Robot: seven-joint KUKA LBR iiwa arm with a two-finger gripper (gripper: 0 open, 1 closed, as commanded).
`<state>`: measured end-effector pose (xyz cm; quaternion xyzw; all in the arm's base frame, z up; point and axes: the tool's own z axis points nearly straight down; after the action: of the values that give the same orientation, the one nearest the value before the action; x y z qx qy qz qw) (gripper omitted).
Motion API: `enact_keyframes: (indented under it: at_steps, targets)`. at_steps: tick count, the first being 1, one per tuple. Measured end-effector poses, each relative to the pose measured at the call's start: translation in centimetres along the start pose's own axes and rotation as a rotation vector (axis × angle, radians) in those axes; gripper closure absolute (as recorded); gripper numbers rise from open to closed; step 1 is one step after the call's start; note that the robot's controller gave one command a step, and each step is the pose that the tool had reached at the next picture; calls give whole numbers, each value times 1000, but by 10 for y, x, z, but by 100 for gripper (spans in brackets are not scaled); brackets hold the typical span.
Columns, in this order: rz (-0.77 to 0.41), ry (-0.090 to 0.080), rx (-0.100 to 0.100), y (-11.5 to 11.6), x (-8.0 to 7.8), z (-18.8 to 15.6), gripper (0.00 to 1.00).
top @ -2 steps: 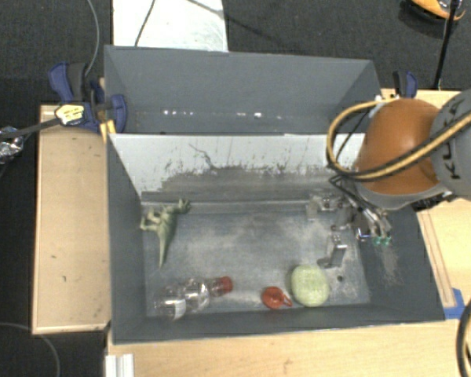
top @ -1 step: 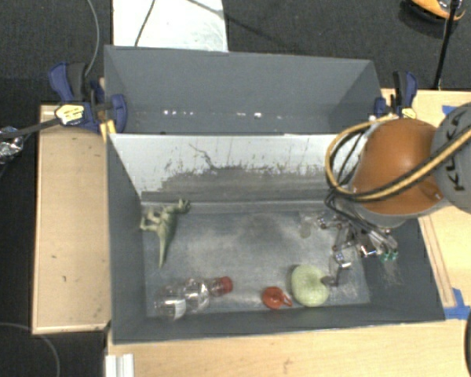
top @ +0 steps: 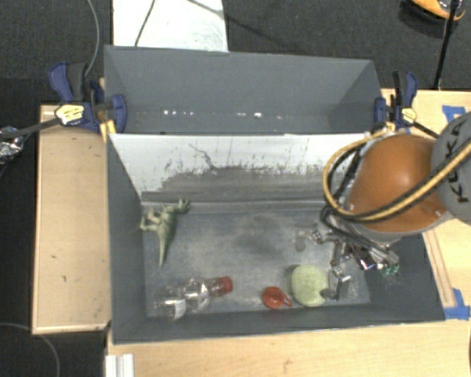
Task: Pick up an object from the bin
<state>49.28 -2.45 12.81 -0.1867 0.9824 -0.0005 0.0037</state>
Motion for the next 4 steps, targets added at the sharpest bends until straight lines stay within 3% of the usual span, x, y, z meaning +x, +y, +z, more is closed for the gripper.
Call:
enact_keyframes:
  at_steps: [1, 2, 4]
  targets:
    - [-283, 6, -5, -4, 14, 41, 0]
    - [-181, 0, 1, -3, 17, 55, 100]
    - [-181, 1, 0, -2, 18, 52, 100]
